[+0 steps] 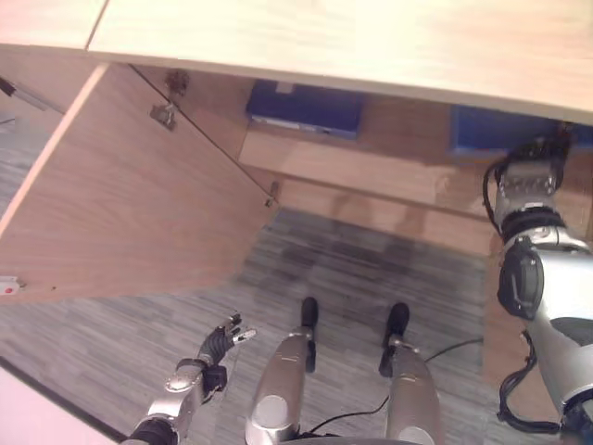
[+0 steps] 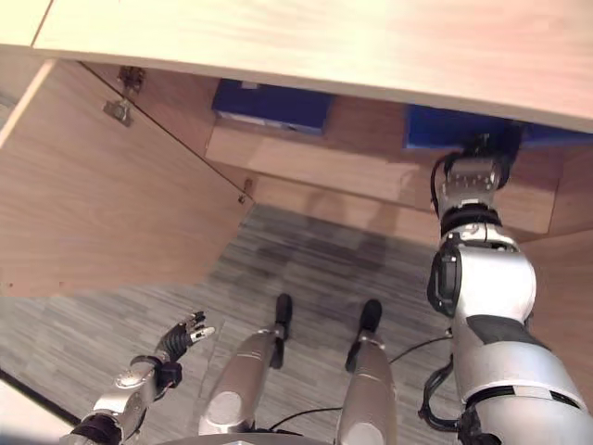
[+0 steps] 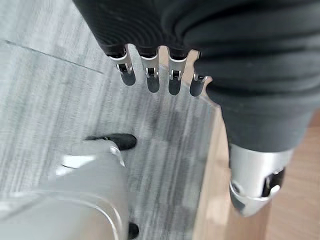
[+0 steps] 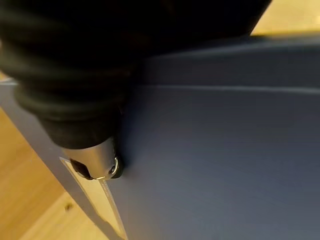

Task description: Put the empty folder in the office cabinet

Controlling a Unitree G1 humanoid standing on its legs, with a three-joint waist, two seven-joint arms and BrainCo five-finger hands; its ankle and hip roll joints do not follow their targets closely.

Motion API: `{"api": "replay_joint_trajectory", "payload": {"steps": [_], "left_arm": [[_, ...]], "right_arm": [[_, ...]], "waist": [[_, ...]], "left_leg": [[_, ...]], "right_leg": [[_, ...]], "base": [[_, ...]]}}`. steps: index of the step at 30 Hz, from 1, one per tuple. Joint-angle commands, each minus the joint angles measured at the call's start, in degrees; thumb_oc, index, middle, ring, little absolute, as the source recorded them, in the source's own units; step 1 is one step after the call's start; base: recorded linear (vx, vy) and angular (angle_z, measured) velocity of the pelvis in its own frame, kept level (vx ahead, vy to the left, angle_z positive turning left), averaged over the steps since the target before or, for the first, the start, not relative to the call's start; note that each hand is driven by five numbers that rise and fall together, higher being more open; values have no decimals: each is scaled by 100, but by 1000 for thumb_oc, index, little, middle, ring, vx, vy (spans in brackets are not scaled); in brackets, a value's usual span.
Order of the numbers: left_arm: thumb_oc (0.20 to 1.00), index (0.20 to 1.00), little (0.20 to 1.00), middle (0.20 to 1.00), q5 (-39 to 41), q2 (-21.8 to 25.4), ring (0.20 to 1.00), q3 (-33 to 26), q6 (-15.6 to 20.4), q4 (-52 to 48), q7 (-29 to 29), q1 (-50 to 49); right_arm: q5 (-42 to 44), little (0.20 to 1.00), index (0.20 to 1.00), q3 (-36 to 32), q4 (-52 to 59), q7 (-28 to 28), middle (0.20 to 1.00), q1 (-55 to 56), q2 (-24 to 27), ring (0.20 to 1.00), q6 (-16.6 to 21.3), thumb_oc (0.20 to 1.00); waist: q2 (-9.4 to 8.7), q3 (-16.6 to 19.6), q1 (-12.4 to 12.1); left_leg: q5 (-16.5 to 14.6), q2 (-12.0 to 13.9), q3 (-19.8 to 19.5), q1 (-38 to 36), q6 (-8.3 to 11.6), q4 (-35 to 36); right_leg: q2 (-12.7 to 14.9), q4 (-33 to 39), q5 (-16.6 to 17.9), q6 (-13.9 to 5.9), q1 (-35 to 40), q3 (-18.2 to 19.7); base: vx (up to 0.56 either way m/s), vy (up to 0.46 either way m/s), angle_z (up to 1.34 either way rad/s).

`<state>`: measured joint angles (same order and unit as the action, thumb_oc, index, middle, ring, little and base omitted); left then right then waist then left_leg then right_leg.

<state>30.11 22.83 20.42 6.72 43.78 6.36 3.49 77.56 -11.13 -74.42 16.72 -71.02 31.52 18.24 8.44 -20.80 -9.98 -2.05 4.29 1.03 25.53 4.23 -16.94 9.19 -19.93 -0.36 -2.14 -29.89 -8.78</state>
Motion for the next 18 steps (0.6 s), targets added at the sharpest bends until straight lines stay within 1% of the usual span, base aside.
{"api": "replay_joint_trajectory", "payload": {"steps": [1, 3, 5, 7, 11, 15, 18], "left_arm": [[1000, 1000, 1000, 1000, -26, 309, 1000, 170, 162, -33, -109, -117], [1000, 1000, 1000, 1000, -126, 336, 1000, 244, 155, -31, -152, -136], [1000, 1000, 1000, 1000, -232, 327, 1000, 325, 121, 0, -165, -212], [1000, 1000, 1000, 1000, -307, 350, 1000, 361, 111, 31, -141, -244], [1000, 1000, 1000, 1000, -339, 391, 1000, 372, 102, 67, -144, -230], [1000, 1000, 1000, 1000, -237, 419, 1000, 370, 119, -2, -213, -153], [1000, 1000, 1000, 1000, -193, 446, 1000, 409, 137, -76, -246, -126]], "right_arm": [[-8, 200, 200, 373, 207, 80, 200, -156, 181, 200, 393, 200], [-33, 200, 200, 455, 279, 208, 200, -334, 80, 200, 485, 200], [11, 200, 200, 555, 359, 252, 200, -615, -112, 200, 546, 200], [19, 200, 200, 606, 419, 256, 200, -781, -148, 200, 578, 200], [70, 200, 200, 654, 449, 302, 200, -1003, -102, 200, 653, 200], [82, 200, 200, 674, 430, 356, 200, -995, 20, 200, 689, 200], [39, 200, 200, 713, 307, 410, 200, -966, 75, 200, 619, 200]], "waist": [[-50, 448, -57], [-15, 468, -58], [12, 542, -81], [12, 578, -92], [3, 595, -113], [-2, 600, -146], [28, 541, -157]], "left_leg": [[-553, -92, -271, 219, -28, -439], [-573, -95, -272, 197, -30, -402], [-526, -102, -277, -13, -17, -151], [-487, -88, -280, -180, 3, 42], [-434, -81, -333, -359, 41, 221], [-423, -96, -426, -334, 63, 231], [-438, -118, -444, -213, 42, 139]], "right_leg": [[25, -747, -1129, -367, 279, 175], [7, -819, -1192, -345, 229, 192], [-41, -685, -1172, -338, 370, 166], [-67, -580, -1158, -345, 483, 141], [-81, -445, -1162, -340, 640, 92], [-83, -473, -1217, -310, 640, 34], [-87, -584, -1235, -285, 501, 43]], "base": [[15, -37, 6], [52, -55, 4], [106, -63, 2], [80, -41, 0], [37, -33, 2], [40, -56, 7], [-8, -28, 6]]}}
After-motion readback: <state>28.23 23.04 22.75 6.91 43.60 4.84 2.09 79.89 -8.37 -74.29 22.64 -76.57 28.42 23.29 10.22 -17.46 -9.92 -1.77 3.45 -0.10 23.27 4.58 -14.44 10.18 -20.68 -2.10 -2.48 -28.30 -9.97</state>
